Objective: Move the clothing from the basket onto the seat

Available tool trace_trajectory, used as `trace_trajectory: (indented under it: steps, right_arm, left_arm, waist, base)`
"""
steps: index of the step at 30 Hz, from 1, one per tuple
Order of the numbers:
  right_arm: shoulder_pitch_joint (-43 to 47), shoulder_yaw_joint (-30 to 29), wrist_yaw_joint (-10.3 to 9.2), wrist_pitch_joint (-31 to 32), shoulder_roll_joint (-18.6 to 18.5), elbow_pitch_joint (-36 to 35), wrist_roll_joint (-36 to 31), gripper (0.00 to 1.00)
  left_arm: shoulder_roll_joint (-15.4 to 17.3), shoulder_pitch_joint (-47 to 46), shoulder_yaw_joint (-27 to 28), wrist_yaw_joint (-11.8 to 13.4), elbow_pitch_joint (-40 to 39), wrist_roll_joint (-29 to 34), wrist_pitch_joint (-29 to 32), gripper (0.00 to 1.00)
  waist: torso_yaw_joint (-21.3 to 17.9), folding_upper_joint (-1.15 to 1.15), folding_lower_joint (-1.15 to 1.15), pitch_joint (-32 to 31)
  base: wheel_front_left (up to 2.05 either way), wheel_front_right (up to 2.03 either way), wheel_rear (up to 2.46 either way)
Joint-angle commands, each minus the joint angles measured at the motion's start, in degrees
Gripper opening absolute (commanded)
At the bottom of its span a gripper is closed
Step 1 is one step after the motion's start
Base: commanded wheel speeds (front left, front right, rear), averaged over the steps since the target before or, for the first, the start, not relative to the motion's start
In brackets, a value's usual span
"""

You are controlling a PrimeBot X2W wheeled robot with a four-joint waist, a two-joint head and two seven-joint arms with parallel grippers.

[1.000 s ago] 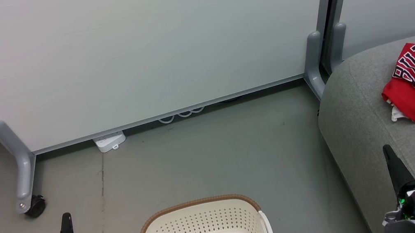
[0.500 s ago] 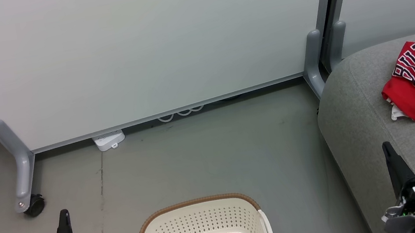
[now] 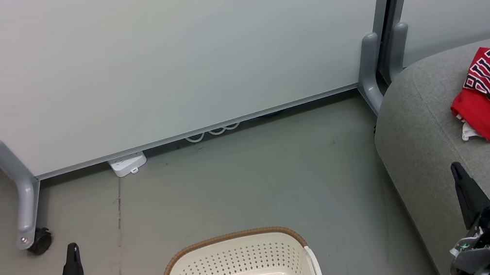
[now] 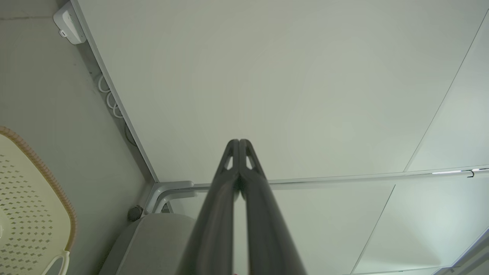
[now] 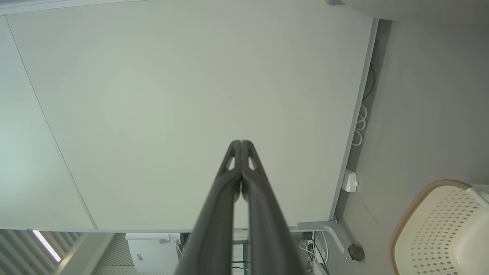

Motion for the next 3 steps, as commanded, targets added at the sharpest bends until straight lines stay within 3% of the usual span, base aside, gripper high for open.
trace_trajectory:
  steps: [1,3]
  right_arm:
    - [-0.67,-0.23,-0.02,0.51,0.24,-0.32,1.44,0.0]
    - [-0.74,-0.28,-0.02,0.67,0.26,-0.33,2.25,0.0]
  left_arm:
    - [0.36,-0.76,0.37,-0.38,-0.31,-1.31,0.52,0.0]
    - [0.36,-0.82,0.43,-0.4,-0.32,-2.05,0.64,0.0]
  waist:
    - [-0.01,0.0,0.0,0.05]
    - [-0.02,0.0,0.0,0.09]
  base:
    - [0.0,0.0,0.0]
    - [0.0,0.0,0.0]
